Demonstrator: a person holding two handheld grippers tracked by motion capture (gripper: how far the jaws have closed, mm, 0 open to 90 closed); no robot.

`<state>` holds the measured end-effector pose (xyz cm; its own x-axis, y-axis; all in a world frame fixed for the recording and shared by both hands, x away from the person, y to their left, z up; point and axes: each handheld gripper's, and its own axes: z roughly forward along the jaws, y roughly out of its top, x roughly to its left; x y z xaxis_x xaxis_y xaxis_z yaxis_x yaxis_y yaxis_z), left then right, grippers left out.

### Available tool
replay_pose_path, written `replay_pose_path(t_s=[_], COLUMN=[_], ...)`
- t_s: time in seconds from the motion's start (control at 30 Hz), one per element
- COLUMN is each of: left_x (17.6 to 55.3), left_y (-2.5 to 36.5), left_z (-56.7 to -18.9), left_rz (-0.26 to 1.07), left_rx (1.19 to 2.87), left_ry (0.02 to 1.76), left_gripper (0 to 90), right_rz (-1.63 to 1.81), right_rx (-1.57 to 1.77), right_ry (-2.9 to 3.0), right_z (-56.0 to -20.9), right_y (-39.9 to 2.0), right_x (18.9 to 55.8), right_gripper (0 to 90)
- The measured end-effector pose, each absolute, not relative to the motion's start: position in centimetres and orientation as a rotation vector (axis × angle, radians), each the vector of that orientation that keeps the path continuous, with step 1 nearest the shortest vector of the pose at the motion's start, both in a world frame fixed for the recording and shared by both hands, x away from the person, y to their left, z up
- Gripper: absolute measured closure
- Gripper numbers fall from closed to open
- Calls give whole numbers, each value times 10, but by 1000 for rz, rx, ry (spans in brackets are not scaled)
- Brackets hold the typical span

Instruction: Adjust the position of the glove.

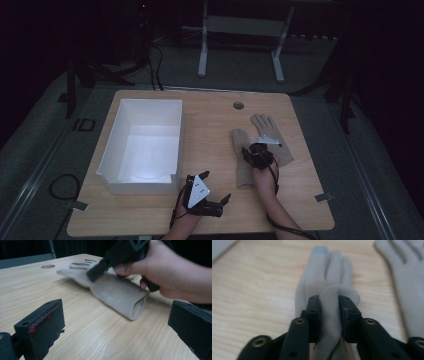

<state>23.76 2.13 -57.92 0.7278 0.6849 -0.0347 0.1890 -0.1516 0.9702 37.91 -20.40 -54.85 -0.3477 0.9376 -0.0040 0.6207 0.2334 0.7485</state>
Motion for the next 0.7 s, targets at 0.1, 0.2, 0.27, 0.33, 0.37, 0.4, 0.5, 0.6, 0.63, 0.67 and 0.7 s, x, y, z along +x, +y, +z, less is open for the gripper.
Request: replay_pose_path(t_s=[0.1,0.2,0.27,0.33,0.37,0.4,0.5,0.6,0.63,0.67,0.7], left_x=[238,238,238,238,238,237,237,237,237,238,238], left_y=[21,21,21,21,21,21,21,21,21,21,21], left_z=[-579,-579,-579,-579,-579,-579,-579,-579,-579,-579,-579], left_rz=[500,500,501,501,501,501,502,501,501,502,502], left_rx=[1702,1702,1703,1702,1702,1703,1703,1702,1702,1702,1702], left_ry=[700,700,699,699,699,698,697,698,698,697,697], left_gripper=[11,10,10,11,10,10,11,11,11,10,11], right_rz=[891,889,917,946,946,962,980,1007,1007,1021,1021], right_rx=[1405,1334,1308,1268,1268,1223,1208,1161,1161,1147,1147], right_ry=[2078,2089,2106,2114,2114,2104,2097,2086,2086,2064,2064], right_z=[-560,-561,-557,-551,-551,-543,-535,-519,-519,-515,-515], right_y=[-201,-201,-202,-205,-205,-211,-220,-245,-245,-260,-260], right_x=[378,375,373,372,372,374,378,393,393,402,402], right_gripper=[539,491,470,458,458,458,477,474,474,468,468])
